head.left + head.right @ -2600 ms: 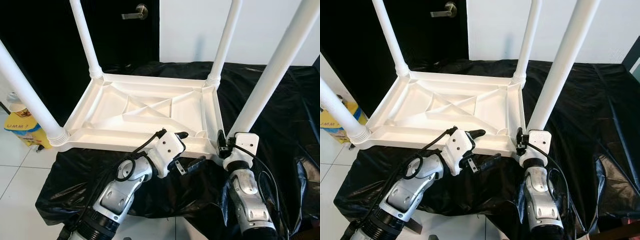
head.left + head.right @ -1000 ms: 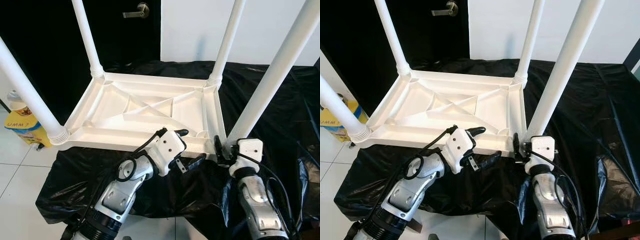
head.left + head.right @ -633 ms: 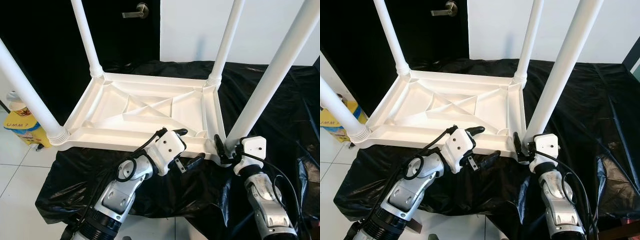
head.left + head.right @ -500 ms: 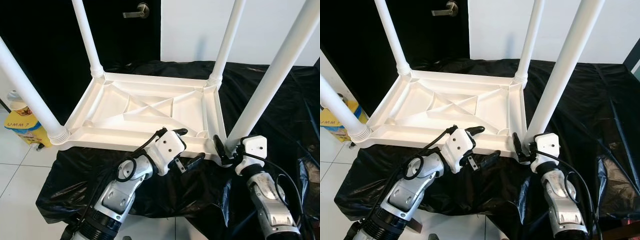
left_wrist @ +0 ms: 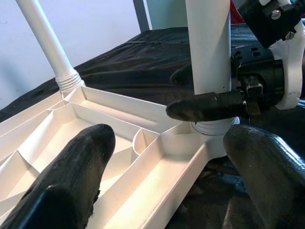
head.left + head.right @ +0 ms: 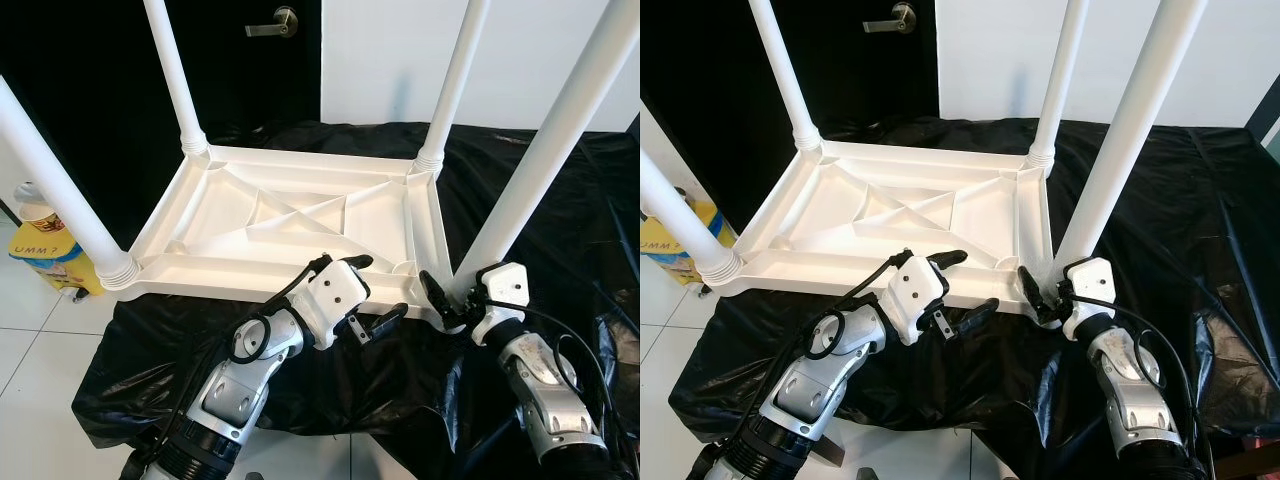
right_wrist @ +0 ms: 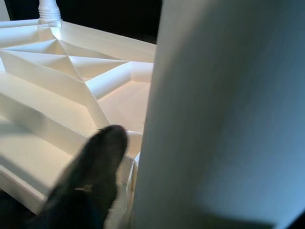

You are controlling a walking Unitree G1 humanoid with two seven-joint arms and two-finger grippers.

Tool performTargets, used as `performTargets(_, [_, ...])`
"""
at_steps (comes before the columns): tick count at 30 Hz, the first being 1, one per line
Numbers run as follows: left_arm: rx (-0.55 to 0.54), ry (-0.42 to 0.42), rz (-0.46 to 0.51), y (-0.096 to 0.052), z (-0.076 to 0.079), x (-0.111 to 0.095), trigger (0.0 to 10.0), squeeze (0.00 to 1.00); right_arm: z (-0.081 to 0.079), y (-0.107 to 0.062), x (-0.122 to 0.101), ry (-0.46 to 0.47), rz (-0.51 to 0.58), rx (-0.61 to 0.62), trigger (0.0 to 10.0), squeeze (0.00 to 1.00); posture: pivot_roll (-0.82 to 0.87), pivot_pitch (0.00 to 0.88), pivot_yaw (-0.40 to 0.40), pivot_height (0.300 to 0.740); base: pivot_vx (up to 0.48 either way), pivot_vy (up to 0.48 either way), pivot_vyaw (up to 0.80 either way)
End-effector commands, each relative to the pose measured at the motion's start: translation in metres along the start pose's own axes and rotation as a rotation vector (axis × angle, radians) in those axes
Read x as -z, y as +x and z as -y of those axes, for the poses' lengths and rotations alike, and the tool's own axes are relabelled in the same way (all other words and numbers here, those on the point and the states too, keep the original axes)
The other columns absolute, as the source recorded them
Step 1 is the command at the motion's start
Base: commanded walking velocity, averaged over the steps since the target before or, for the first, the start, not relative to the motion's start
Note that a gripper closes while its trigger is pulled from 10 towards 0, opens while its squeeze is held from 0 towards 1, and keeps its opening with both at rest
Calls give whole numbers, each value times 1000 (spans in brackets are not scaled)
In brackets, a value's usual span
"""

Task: Building children table

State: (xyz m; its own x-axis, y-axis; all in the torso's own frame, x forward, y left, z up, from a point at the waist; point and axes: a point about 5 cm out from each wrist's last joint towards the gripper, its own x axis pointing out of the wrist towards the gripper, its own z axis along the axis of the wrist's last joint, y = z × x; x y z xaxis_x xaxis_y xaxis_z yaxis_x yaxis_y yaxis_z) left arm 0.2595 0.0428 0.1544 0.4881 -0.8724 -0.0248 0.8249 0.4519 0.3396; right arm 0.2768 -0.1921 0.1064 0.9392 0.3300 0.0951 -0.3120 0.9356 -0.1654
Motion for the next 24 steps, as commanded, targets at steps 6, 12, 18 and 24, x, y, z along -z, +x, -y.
performTargets(6, [-54,5,-13,-2,-2,4,10000,0,0,-3,8,14,-26,7,0,0,-26,28,-29,740,0,0,0])
performTargets(12, [-51,4,-13,-2,-1,4,10000,0,2,-4,12,32,-57,58,10000,0,-27,31,-29,740,0,0,0])
performTargets(18, [-49,2,-13,-2,1,4,10000,0,1,-5,13,33,-69,112,10000,0,-26,36,-28,740,0,0,0])
performTargets(24, [-47,1,-17,-3,2,5,10000,0,-3,-9,19,47,-99,188,10000,0,-28,39,-28,740,0,0,0])
